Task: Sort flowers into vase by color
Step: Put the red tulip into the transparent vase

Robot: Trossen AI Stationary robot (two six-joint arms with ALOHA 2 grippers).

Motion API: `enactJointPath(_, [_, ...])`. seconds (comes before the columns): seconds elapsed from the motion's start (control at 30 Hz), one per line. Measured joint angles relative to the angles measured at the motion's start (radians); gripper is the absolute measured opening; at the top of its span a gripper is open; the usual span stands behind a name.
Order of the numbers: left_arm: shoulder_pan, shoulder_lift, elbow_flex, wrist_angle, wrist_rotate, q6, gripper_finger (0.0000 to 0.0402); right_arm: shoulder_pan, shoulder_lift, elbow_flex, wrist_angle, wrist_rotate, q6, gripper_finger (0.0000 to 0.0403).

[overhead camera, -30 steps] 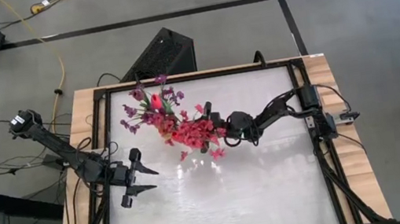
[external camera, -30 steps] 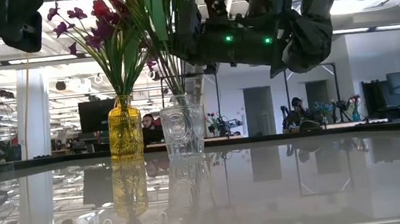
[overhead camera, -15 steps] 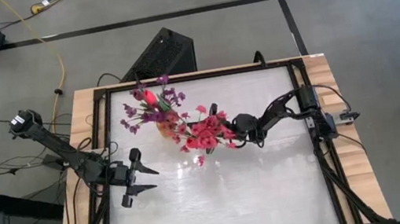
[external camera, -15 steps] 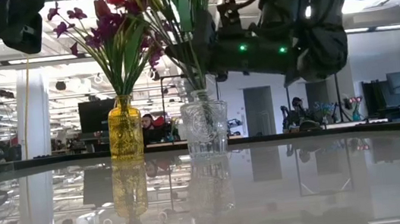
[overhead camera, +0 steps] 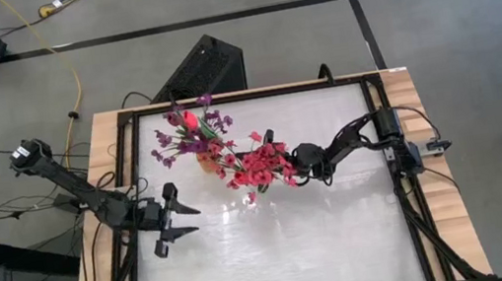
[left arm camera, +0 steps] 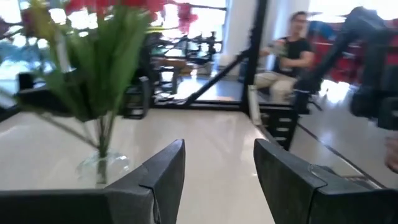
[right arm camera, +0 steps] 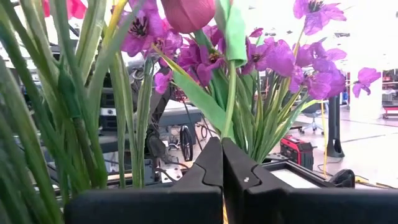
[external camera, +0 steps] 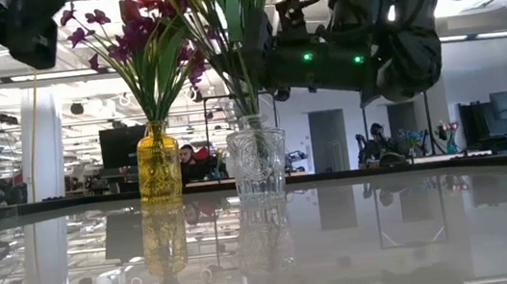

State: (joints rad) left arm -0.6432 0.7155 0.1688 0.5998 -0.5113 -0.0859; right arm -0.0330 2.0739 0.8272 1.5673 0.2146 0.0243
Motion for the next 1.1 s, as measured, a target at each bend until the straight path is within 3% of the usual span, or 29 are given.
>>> enactJointPath(0.27, [0.171, 0.249, 0.000, 0.136, -0.062, -0.173, 0.0180, 0.003, 0.000, 0.000, 0.001, 0.000, 0.001, 0.0017])
enactJointPath(0.5, [0.304, 0.600, 0.022, 0.545, -0.079, -0.170, 0.0180, 0.007, 0.000, 0.001, 0.001, -0.001, 0.005, 0.0017])
enactJointPath(0.7, [0.406, 0.821, 0.093, 0.745, -0.160, -0.171, 0.0180, 0.009, 0.000, 0.001, 0.002, -0.002, 0.013, 0.0017])
enactJointPath(0.87, [0.478, 0.879, 0.088, 0.970, -0.167, -0.121, 0.0180, 0.019, 0.000, 0.001, 0.002, -0.002, 0.012, 0.0017])
enactJointPath(1.1, [0.533, 0.829, 0.101, 0.963, -0.026, -0.107, 0.0180, 0.020, 0.000, 0.001, 0.002, -0.003, 0.009, 0.0017])
